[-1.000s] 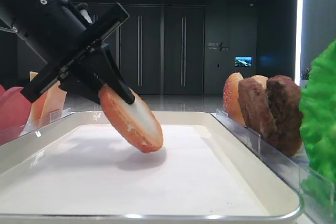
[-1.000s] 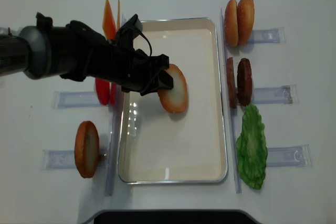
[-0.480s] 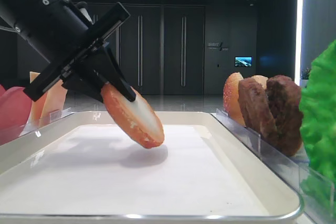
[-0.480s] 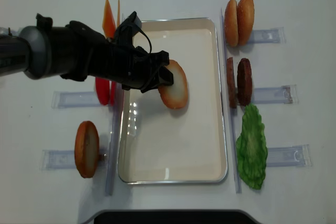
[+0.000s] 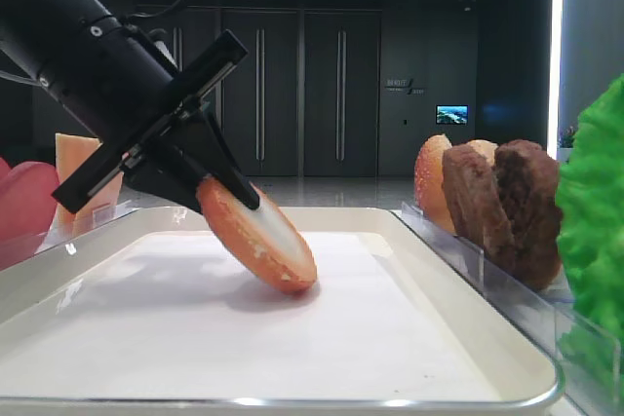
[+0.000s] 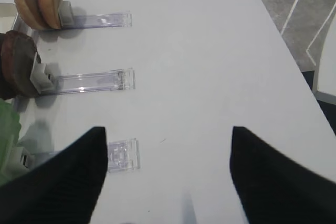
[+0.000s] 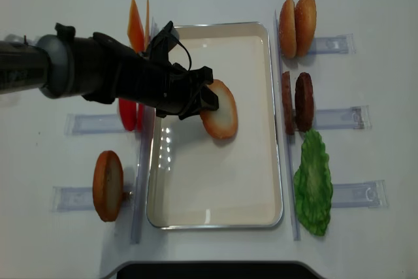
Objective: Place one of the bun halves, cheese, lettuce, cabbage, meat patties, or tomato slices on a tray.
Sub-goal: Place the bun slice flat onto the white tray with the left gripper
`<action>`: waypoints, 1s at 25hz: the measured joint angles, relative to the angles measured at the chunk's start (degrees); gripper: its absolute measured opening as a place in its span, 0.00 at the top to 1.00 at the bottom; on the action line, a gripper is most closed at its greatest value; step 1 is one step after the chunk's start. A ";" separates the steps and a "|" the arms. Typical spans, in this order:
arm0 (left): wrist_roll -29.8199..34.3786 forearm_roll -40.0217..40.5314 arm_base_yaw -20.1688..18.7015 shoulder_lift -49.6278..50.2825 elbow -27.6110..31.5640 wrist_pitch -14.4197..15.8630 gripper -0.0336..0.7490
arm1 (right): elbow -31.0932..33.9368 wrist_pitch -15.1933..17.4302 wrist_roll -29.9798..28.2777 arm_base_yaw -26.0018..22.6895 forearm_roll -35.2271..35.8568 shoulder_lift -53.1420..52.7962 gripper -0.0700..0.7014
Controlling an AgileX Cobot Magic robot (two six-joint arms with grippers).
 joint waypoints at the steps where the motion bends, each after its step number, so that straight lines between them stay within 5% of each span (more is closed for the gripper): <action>1: 0.08 -0.05 0.00 0.02 0.00 0.12 0.80 | 0.00 0.00 0.00 0.00 0.00 0.00 0.30; 5: 0.14 -0.17 0.00 0.07 0.00 0.74 0.75 | 0.00 0.00 0.00 0.00 0.00 0.00 0.30; 10: 0.09 -0.17 0.00 0.20 0.00 2.23 0.37 | 0.00 0.00 0.00 0.00 0.00 0.00 0.30; 12: -0.88 0.42 0.00 0.20 0.00 2.93 0.31 | 0.00 0.00 0.00 0.00 0.00 0.00 0.30; 25: -18.44 20.71 1.61 -4.28 0.00 4.76 0.27 | 0.00 0.00 0.00 0.00 0.00 0.00 0.30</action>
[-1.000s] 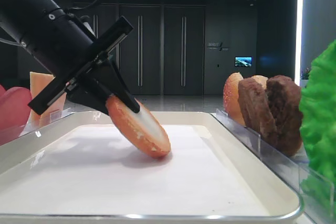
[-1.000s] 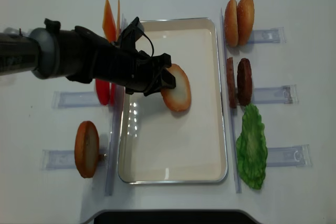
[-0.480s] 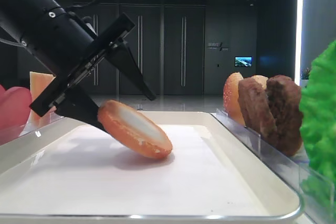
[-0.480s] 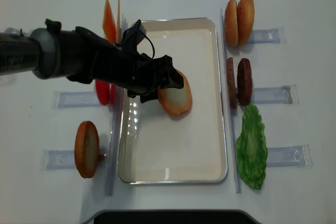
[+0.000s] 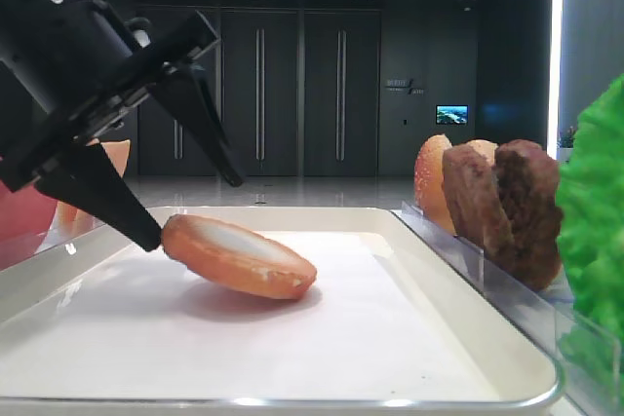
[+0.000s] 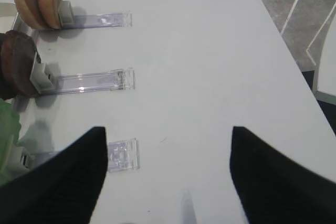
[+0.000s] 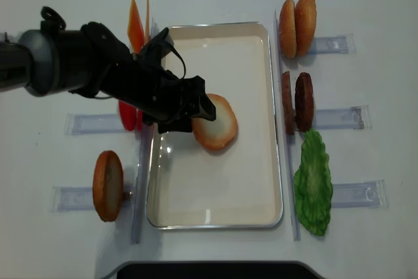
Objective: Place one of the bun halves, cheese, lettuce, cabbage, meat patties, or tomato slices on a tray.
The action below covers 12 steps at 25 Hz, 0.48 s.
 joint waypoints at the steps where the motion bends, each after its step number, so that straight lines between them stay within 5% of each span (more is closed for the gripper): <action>1: -1.33 1.32 0.26 -0.71 0.00 0.29 0.27 | 0.00 0.00 0.00 0.00 0.00 0.00 0.30; 7: -6.05 6.61 0.87 -4.09 -0.33 1.65 0.27 | 0.00 0.00 0.00 0.00 0.00 0.00 0.30; 12: -11.21 10.26 0.87 -6.95 -7.82 7.46 0.28 | 0.00 0.00 0.00 0.00 0.00 0.00 0.30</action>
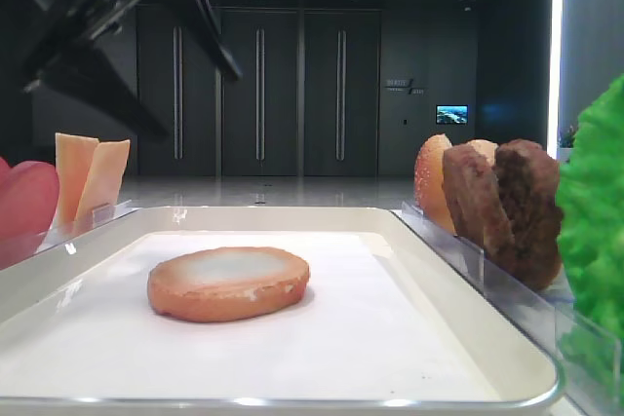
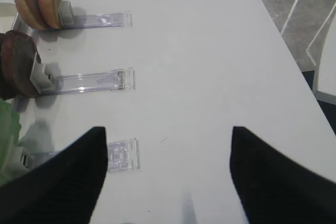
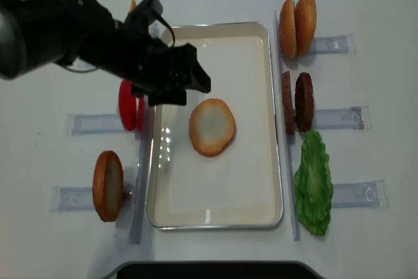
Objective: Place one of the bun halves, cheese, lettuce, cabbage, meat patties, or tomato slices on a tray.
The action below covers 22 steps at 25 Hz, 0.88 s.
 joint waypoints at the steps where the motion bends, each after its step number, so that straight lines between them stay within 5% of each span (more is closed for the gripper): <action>1: -2.79 2.62 0.00 -0.45 -2.81 1.72 0.29 | 0.00 0.00 0.00 0.00 0.00 0.00 0.30; 2: -8.73 10.40 0.00 -1.10 -8.41 7.14 0.34 | 0.00 0.00 0.00 0.00 0.01 0.00 0.30; 3: -8.73 10.40 0.00 -1.10 -8.41 7.14 0.34 | 0.00 0.00 0.00 0.00 0.01 0.00 0.30; 7: -20.62 28.10 0.00 -1.66 -17.92 20.33 0.42 | 0.00 0.00 0.00 0.00 0.01 0.00 0.30; 10: -25.49 39.69 0.00 -1.66 -21.40 27.10 0.43 | 0.00 0.00 0.00 0.00 0.01 0.00 0.30; 15: -25.40 45.81 2.37 -1.89 -22.25 28.47 0.45 | 0.00 0.00 0.00 0.00 0.07 0.00 0.30; 22: -19.83 56.54 18.73 -1.95 -22.25 28.47 0.45 | 0.00 0.00 0.00 0.00 0.24 0.00 0.30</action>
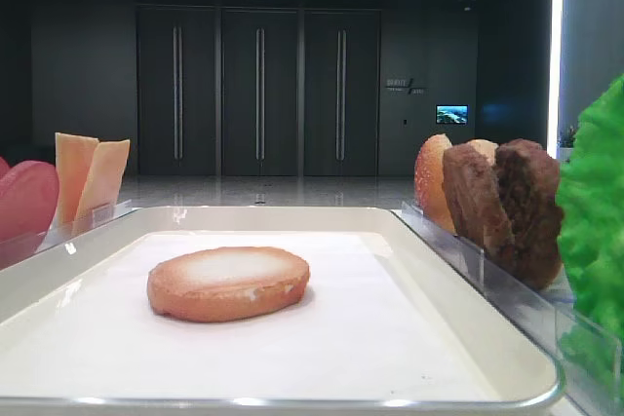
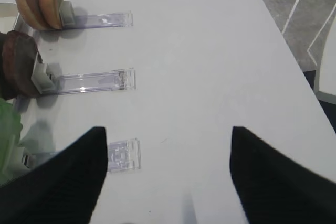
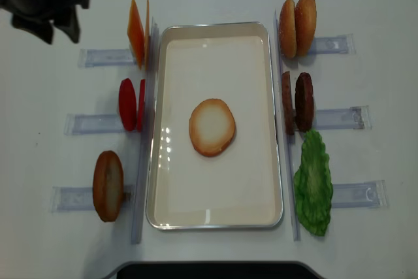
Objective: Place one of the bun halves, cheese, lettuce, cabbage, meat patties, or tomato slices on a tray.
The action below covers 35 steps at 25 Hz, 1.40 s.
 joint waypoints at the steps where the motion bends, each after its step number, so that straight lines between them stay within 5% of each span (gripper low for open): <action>1: 0.71 1.57 2.55 0.00 0.00 0.00 0.45 | 0.00 0.00 0.00 0.00 0.00 0.00 0.30; 5: 3.67 -0.39 10.04 -1.51 0.78 -0.34 0.45 | 0.00 0.00 0.00 0.00 0.00 0.00 0.30; 8: 5.34 -3.34 11.32 -9.30 6.54 -2.44 0.45 | 0.00 0.00 0.00 0.00 0.00 0.00 0.30; 16: 5.30 -4.08 11.37 -43.89 36.32 -4.37 0.45 | 0.00 0.00 0.00 0.00 0.00 0.00 0.30; 21: 5.30 -4.98 11.37 -67.27 47.97 -5.21 0.45 | 0.00 0.00 0.00 0.00 0.00 0.00 0.30; 27: 7.02 -5.55 11.37 -91.84 52.54 -5.19 0.45 | 0.00 0.00 0.00 0.00 0.00 0.00 0.30; 35: 9.15 -7.61 11.37 -91.38 54.22 -4.23 0.45 | 0.00 0.00 0.00 0.00 0.19 0.00 0.30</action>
